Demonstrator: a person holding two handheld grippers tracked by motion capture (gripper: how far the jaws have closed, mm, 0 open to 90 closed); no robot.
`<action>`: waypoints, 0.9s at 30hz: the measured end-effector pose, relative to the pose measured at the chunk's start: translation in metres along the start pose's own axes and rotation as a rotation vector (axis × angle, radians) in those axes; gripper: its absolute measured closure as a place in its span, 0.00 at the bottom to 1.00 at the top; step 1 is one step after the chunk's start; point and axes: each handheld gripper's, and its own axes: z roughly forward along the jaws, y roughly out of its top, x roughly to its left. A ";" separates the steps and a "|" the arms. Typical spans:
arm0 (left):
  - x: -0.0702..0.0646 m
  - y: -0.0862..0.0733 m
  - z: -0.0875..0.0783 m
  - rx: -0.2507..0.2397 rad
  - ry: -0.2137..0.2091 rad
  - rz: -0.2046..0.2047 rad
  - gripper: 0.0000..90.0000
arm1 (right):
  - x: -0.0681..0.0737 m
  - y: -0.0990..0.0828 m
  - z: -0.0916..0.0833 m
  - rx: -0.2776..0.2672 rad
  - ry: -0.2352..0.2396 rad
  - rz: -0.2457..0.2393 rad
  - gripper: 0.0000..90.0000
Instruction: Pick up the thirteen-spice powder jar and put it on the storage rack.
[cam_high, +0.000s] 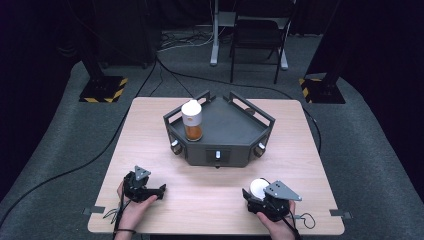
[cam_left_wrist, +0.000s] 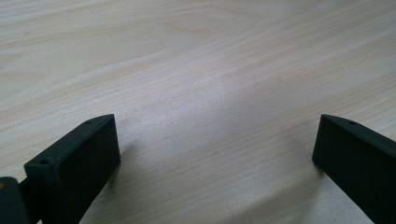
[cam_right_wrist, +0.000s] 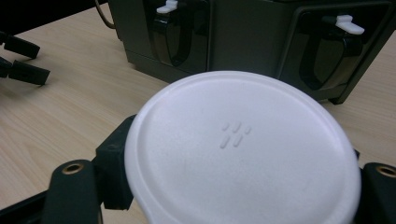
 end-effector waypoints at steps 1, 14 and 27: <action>0.000 0.000 0.000 0.000 0.000 0.000 0.01 | 0.000 0.000 0.000 0.000 0.000 0.000 0.29; 0.000 0.000 0.000 0.000 -0.001 0.001 0.01 | -0.003 0.003 0.000 0.010 0.003 -0.015 0.33; 0.000 0.000 0.000 0.000 -0.001 0.001 0.01 | -0.013 0.022 -0.002 0.029 0.009 -0.023 0.33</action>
